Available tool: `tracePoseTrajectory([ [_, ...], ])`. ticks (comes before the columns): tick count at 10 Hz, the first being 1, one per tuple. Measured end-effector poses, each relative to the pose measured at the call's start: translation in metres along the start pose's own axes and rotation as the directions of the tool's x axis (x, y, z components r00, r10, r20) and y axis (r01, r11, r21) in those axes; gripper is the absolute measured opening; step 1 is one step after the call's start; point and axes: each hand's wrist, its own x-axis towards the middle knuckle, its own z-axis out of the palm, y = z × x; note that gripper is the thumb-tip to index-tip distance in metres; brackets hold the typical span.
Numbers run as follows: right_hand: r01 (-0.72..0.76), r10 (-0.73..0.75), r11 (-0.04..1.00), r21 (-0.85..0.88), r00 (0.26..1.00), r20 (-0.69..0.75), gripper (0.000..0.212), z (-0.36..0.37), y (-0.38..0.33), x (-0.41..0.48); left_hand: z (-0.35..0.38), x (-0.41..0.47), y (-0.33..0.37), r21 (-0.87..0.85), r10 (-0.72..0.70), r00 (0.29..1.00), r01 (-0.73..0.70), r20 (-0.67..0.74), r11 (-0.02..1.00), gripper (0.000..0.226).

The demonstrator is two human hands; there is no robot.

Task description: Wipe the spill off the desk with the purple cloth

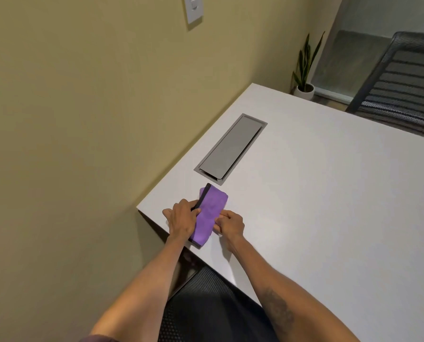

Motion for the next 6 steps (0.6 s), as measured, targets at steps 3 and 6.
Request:
tracePoseTrajectory([
  [3, -0.016, 0.027, 0.998, -0.062, 0.983, 0.179, 0.028, -0.007, -0.011, -0.007, 0.014, 0.009, -0.002, 0.077, -0.05, 0.998, 0.053, -0.043, 0.996, 0.027],
  [6, 0.008, -0.006, 1.0, -0.007, 0.979, 0.204, 0.018, -0.042, -0.022, -0.027, 0.003, -0.008, 0.027, 0.269, 0.026, 1.0, -0.028, 0.011, 0.963, 0.046],
])
